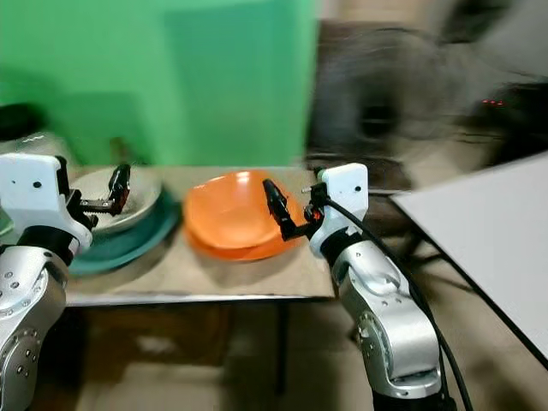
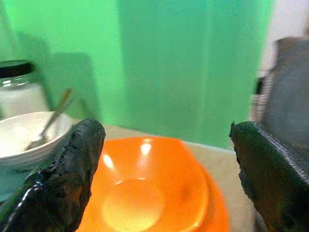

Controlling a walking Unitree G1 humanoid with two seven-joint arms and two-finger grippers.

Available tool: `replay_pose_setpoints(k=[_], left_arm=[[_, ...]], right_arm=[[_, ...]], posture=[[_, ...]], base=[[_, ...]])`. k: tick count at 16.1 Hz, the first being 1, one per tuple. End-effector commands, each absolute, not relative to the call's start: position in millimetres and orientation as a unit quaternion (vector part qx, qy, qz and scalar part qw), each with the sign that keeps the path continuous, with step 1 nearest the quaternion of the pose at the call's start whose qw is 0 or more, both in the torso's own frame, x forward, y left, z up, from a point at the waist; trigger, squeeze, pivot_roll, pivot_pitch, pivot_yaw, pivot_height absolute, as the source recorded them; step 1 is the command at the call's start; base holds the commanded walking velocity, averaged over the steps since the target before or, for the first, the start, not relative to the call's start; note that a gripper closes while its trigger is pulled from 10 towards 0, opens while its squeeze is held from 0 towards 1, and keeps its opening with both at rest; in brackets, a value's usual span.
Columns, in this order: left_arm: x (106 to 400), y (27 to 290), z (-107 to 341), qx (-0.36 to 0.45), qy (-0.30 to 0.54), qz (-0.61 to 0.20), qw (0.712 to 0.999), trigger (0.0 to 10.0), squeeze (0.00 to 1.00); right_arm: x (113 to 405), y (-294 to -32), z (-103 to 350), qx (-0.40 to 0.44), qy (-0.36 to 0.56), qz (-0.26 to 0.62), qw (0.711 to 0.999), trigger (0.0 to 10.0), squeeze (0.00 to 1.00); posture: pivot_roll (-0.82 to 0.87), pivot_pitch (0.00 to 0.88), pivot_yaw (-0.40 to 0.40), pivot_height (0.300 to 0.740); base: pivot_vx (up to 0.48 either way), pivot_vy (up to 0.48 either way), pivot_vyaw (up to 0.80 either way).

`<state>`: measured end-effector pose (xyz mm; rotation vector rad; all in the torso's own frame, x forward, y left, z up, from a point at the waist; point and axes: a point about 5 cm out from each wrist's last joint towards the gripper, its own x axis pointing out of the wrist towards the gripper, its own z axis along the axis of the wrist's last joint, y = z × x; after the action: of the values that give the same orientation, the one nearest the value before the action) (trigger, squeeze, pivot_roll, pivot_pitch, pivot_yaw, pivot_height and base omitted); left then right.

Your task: Setting the table

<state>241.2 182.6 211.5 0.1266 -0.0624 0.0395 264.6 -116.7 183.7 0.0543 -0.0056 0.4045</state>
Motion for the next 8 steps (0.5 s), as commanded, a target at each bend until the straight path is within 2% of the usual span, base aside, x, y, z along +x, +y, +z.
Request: replay_pose_setpoints(k=[1,2,3,5,8], left_arm=[[241.6,175.8,210.4,0.060,-0.026,0.009,0.998,10.0,0.00],[241.3,175.9,208.6,0.062,-0.021,0.007,0.998,10.0,0.00],[240.7,176.5,205.8,0.060,-0.012,0.007,0.998,10.0,0.00],[239.5,177.0,203.4,0.052,-0.007,0.005,0.999,10.0,0.00],[239.9,174.3,201.6,0.052,-0.003,-0.014,0.999,10.0,0.00]], right_arm=[[268.6,-124.7,184.6,0.022,0.001,0.182,0.983,10.0,1.00],[269.7,-125.8,184.3,0.024,0.004,0.176,0.984,10.0,1.00],[270.6,-127.2,183.6,0.021,0.007,0.169,0.985,10.0,1.00],[272.9,-132.9,180.7,0.034,0.019,0.148,0.988,10.0,1.00],[275.9,-129.0,175.2,0.021,0.052,0.163,0.985,10.0,1.00]], posture=[[0.00,0.013,0.056,0.740],[0.00,0.014,0.054,0.740],[0.00,0.014,0.053,0.740],[0.00,0.016,0.049,0.740],[-0.01,0.018,0.048,0.740]], base=[[0.000,-0.480,0.80],[0.000,-0.382,0.80],[0.000,0.000,0.80],[0.000,0.000,0.00],[0.000,0.000,0.00]])
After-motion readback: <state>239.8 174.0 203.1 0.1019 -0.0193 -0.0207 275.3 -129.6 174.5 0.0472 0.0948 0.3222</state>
